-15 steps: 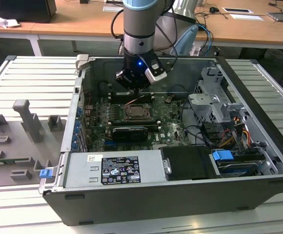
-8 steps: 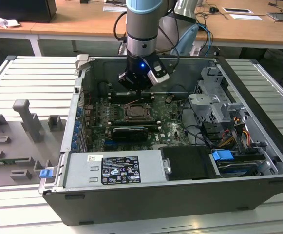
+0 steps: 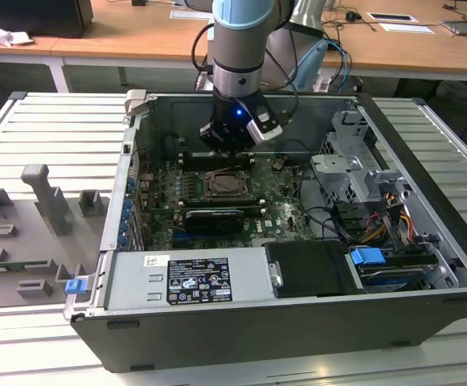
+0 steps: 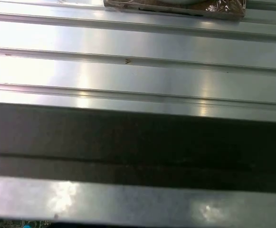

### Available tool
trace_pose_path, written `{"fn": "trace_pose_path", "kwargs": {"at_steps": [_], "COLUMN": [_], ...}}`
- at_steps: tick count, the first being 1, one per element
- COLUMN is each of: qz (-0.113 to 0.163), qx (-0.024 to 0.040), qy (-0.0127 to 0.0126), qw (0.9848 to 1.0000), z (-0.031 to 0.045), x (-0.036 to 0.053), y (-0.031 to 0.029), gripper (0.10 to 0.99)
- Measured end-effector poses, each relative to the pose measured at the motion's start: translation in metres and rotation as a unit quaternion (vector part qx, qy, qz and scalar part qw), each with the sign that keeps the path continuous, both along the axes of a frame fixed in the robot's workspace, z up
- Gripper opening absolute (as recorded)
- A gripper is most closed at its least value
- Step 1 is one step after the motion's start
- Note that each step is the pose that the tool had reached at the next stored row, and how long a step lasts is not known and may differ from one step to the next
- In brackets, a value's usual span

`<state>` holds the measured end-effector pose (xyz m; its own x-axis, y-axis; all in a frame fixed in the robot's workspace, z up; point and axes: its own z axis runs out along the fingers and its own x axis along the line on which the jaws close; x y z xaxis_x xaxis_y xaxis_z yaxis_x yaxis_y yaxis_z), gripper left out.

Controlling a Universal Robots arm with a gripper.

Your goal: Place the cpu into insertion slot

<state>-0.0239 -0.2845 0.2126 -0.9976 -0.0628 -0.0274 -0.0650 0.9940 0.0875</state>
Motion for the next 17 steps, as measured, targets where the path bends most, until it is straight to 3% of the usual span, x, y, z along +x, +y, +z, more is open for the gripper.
{"fn": "trace_pose_path", "kwargs": {"at_steps": [17], "qz": [0.000], "qx": [-0.0001], "qy": [0.0000], "qw": [1.0000], "z": [-0.0048], "x": [0.0004], "y": [0.0000], "gripper": [0.106]}}
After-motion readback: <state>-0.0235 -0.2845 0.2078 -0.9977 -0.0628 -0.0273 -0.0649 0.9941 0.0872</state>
